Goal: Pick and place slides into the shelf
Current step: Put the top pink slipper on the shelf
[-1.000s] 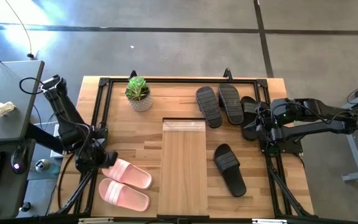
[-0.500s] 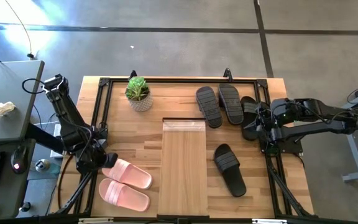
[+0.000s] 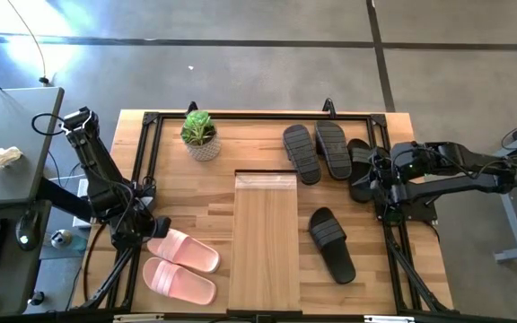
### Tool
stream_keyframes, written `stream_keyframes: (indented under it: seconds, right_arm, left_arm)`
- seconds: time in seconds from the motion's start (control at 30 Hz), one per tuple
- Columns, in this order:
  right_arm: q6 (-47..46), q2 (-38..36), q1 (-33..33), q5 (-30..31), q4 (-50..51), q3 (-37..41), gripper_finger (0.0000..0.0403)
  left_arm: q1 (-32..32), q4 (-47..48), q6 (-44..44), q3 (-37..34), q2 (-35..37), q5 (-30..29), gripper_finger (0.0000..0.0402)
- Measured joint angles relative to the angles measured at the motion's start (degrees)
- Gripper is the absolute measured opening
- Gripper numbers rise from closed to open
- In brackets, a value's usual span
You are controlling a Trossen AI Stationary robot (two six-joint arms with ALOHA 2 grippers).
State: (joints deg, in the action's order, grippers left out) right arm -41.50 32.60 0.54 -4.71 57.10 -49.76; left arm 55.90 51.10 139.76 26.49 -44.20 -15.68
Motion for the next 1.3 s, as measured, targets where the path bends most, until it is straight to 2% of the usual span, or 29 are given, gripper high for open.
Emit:
stream_keyframes:
  seconds: [0.37,0.7,0.97,1.3]
  right_arm:
    - [0.0,0.02,0.02,0.02,-0.22,0.02,0.0]
    - [0.0,0.01,0.02,0.0,-0.98,0.02,0.0]
    - [0.17,0.02,0.0,0.0,-1.09,0.0,0.0]
    - [0.44,0.02,0.0,0.02,-1.25,0.02,0.0]
  left_arm:
    - [0.0,-5.0,0.46,-0.03,-5.82,-0.02,0.0179]
    - [0.0,-11.45,0.64,-0.03,-10.93,0.45,0.0184]
    - [0.0,-15.84,-0.24,-0.03,-13.68,-0.34,0.0171]
    - [0.04,-20.99,-2.54,-0.01,-16.6,-3.33,0.0132]
